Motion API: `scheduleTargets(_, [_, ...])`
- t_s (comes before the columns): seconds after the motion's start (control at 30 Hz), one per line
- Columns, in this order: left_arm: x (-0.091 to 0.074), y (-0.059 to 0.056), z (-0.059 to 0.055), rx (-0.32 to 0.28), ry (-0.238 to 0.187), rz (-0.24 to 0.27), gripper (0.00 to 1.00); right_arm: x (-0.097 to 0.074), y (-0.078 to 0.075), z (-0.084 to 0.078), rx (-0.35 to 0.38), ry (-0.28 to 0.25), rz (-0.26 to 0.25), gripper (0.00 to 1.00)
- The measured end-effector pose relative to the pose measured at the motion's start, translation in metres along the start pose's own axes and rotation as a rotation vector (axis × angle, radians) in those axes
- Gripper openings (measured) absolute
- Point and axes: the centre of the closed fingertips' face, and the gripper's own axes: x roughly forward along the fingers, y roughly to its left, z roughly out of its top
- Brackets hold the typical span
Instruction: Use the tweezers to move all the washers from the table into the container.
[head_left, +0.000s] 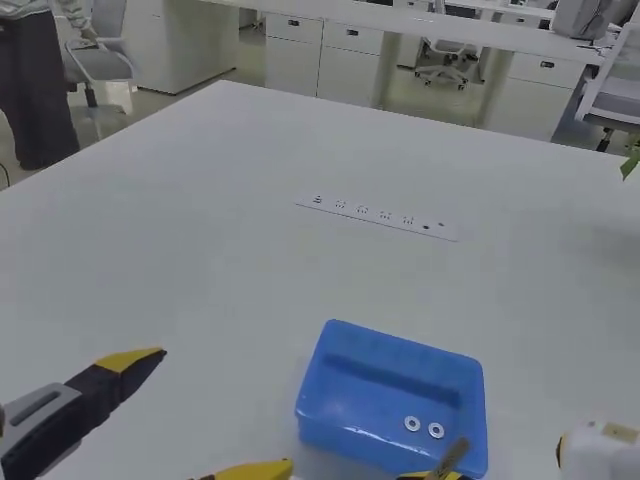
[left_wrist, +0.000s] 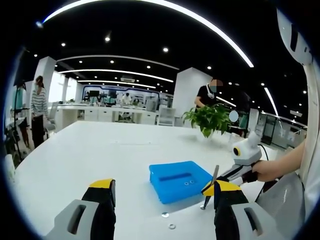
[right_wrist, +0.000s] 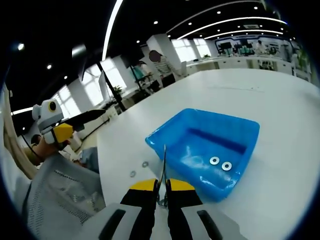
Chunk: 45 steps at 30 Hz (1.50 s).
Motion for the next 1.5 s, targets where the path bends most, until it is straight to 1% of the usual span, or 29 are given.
scheduleTargets(0.03, [0.0,0.0,0.0,0.001,0.0,0.0,0.82,0.001,0.002,-0.001,-0.02,0.009,0.002,0.04])
scheduleTargets(0.07, [0.0,0.0,0.0,0.001,-0.001,-0.001,0.82,0.001,0.005,0.0,-0.034,0.003,0.006,0.04])
scheduleTargets(0.1, [0.0,0.0,0.0,0.002,-0.001,-0.002,0.82,0.002,0.007,-0.002,-0.072,0.017,0.009,0.04])
scheduleTargets(0.13, [0.0,0.0,0.0,0.003,0.002,-0.002,0.82,0.002,0.009,-0.001,-0.09,0.013,0.007,0.04])
scheduleTargets(0.23, [0.0,0.0,-0.001,0.005,0.003,-0.001,0.82,0.004,0.016,-0.003,-0.19,0.031,0.012,0.05])
scheduleTargets(0.3, [0.0,0.0,0.0,0.003,0.001,-0.002,0.82,0.005,0.02,-0.004,-0.231,0.042,0.016,0.05])
scheduleTargets(0.37, [0.0,0.0,0.0,0.004,0.002,-0.002,0.81,0.007,0.025,-0.007,-0.306,0.059,0.021,0.05])
scheduleTargets(0.47, [0.0,-0.001,0.0,0.006,0.001,-0.004,0.81,0.008,0.029,-0.009,-0.362,0.073,0.018,0.05])
scheduleTargets(0.57, [0.0,-0.002,0.0,0.008,0.0,-0.006,0.81,0.009,0.028,-0.01,-0.367,0.08,0.014,0.04])
scheduleTargets(0.63, [0.0,-0.002,0.0,0.008,-0.001,-0.009,0.81,0.007,0.023,-0.01,-0.384,0.092,-0.015,0.04])
scheduleTargets(0.7, [0.0,-0.003,0.0,0.011,0.0,-0.011,0.81,0.007,0.024,-0.01,-0.371,0.094,-0.01,0.03])
scheduleTargets(0.83, [0.0,-0.002,0.001,0.028,0.0,-0.003,0.81,0.006,0.021,-0.01,-0.356,0.093,-0.033,0.03])
scheduleTargets(0.93, [0.0,-0.001,0.0,0.051,0.007,0.013,0.81,0.008,0.018,-0.008,-0.315,0.086,-0.054,0.03])
scheduleTargets(1.03, [0.0,0.002,0.0,0.072,0.009,0.038,0.82,0.008,0.015,-0.006,-0.256,0.07,-0.075,0.03])
scheduleTargets(1.13, [-0.001,0.005,0.001,0.086,0.009,0.052,0.82,0.008,0.014,-0.006,-0.243,0.054,-0.08,0.03])
scheduleTargets(1.17, [-0.001,0.005,0.0,0.087,0.012,0.054,0.82,0.008,0.014,-0.005,-0.238,0.049,-0.082,0.03])
scheduleTargets(1.23, [0.001,0.006,-0.004,0.1,0.034,0.062,0.82,0.008,0.013,-0.005,-0.222,0.034,-0.083,0.03])
scheduleTargets(1.37, [0.002,0.007,-0.007,0.126,0.054,0.069,0.83,0.008,0.01,-0.003,-0.197,0.017,-0.087,0.03])
scheduleTargets(1.47, [0.003,0.008,-0.009,0.13,0.062,0.069,0.83,0.008,0.012,-0.003,-0.209,0.017,-0.085,0.03])
scheduleTargets(1.5, [0.003,0.009,-0.01,0.134,0.068,0.073,0.83,0.009,0.013,-0.003,-0.223,0.017,-0.081,0.03])
